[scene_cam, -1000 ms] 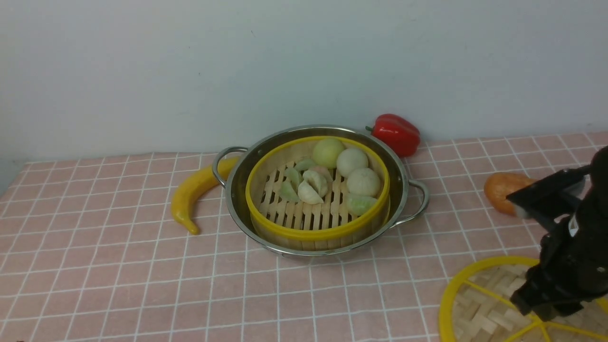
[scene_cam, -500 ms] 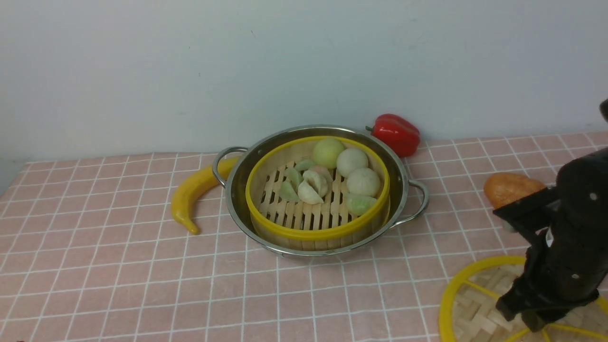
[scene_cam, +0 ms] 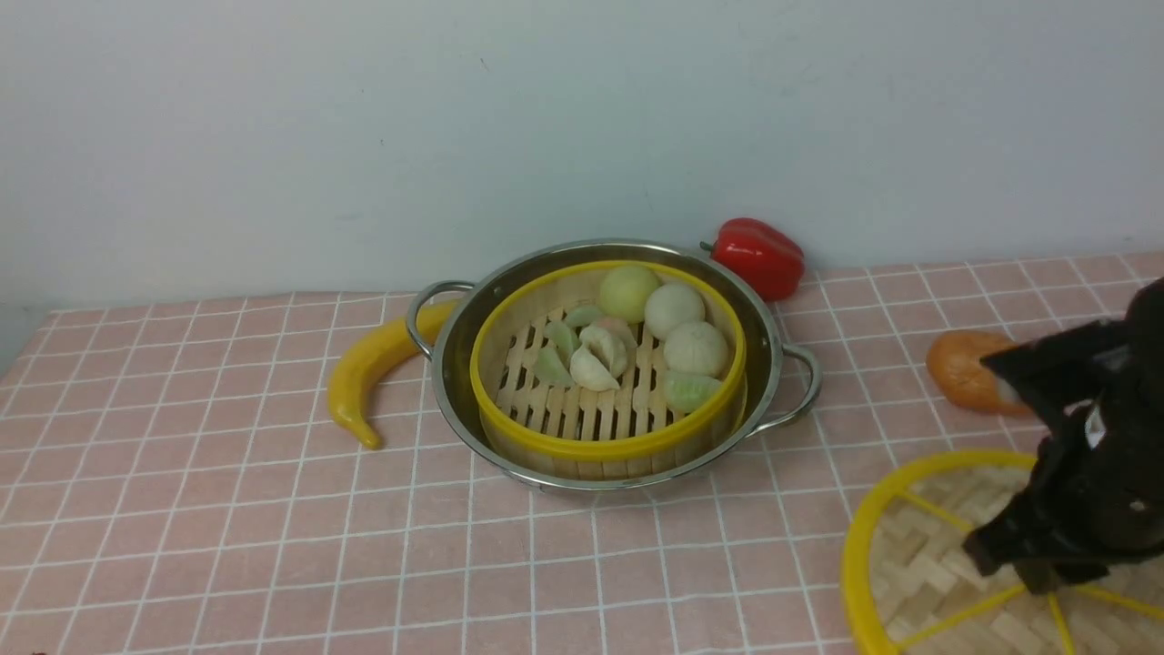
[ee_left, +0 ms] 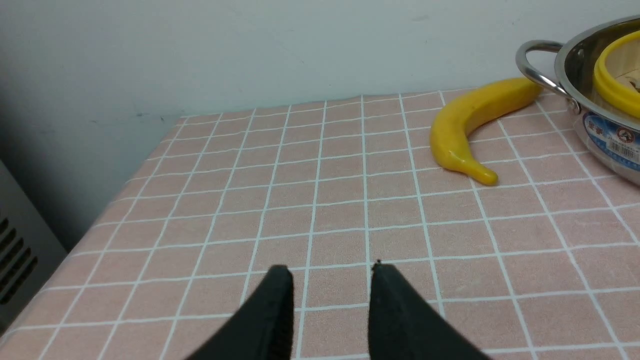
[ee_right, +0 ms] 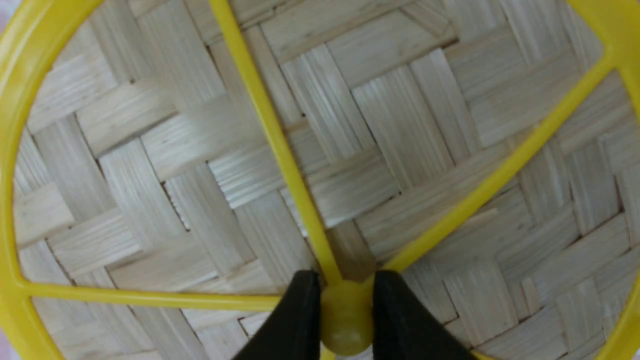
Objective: Place the steamer in the pot on the pink tablecloth, and put the lid on the steamer.
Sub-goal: 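Place the bamboo steamer lid onto the steamer basket in the pot with the right gripper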
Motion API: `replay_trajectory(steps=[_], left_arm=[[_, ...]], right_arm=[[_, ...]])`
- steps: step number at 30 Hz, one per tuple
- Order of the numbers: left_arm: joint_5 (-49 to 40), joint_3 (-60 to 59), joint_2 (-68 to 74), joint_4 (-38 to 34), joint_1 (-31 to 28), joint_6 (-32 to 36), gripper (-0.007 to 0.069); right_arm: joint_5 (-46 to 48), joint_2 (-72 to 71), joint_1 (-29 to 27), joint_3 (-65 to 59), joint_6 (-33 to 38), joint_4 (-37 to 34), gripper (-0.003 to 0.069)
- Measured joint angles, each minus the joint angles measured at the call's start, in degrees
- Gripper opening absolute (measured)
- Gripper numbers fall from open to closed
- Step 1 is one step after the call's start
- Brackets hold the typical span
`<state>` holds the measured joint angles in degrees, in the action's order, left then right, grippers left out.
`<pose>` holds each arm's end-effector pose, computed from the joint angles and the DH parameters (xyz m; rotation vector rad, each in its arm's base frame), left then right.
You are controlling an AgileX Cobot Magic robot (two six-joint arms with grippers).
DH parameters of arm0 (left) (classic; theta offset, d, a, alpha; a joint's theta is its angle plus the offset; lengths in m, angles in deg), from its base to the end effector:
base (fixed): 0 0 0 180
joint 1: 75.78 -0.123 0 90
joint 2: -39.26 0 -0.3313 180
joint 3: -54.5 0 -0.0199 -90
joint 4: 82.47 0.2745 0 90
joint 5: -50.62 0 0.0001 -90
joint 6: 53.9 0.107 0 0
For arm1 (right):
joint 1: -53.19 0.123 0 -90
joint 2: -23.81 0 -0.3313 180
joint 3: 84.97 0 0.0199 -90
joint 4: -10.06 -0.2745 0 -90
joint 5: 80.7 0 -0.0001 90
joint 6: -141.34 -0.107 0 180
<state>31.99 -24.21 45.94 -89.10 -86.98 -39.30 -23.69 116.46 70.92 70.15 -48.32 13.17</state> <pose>0.0466 0.0052 0.1776 -0.0195 1.8181 0.2081 0.2664 0.0800 0.2383 -0.2552 3.0270 -0.0350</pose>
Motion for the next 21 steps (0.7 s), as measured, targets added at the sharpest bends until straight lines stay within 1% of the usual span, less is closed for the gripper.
replay_trajectory(steps=[2,5,6,8,9,10,11,14,17,19,21], left_arm=[[0.00,0.00,0.00,0.00,0.00,0.00,0.0211],[0.00,0.00,0.00,0.00,0.00,0.00,0.0211],[0.00,0.00,0.00,0.00,0.00,0.00,0.0211],[0.00,0.00,0.00,0.00,0.00,0.00,0.0211],[0.00,0.00,0.00,0.00,0.00,0.00,0.0211],[0.00,0.00,0.00,0.00,0.00,0.00,0.0211],[0.00,0.00,0.00,0.00,0.00,0.00,0.0211],[0.00,0.00,0.00,0.00,0.00,0.00,0.0211],[0.00,0.00,0.00,0.00,0.00,0.00,0.0211],[0.00,0.00,0.00,0.00,0.00,0.00,0.0211],[0.00,0.00,0.00,0.00,0.00,0.00,0.0211]], right_arm=[[-0.80,-2.90,0.00,1.54,-0.23,-0.12,0.0146],[-1.90,-6.59,0.42,5.06,1.95,-1.18,0.0146],[-2.63,-7.54,1.29,9.23,6.23,-3.11,0.0146],[-3.28,-7.28,2.33,12.57,10.47,-4.66,0.0146],[-3.47,-6.46,3.55,15.57,14.72,-6.27,0.0146],[-3.53,-6.46,3.55,15.57,15.44,-6.47,0.0146],[-3.73,-3.88,6.03,20.81,21.83,-8.29,0.0146],[-2.98,1.80,9.75,28.38,29.48,-9.36,0.0146],[-2.09,6.24,11.72,33.11,32.07,-9.30,0.0146],[-1.41,12.40,13.83,39.48,33.05,-7.70,0.0146],[-1.24,15.84,14.79,42.62,33.46,-6.19,0.0146]])
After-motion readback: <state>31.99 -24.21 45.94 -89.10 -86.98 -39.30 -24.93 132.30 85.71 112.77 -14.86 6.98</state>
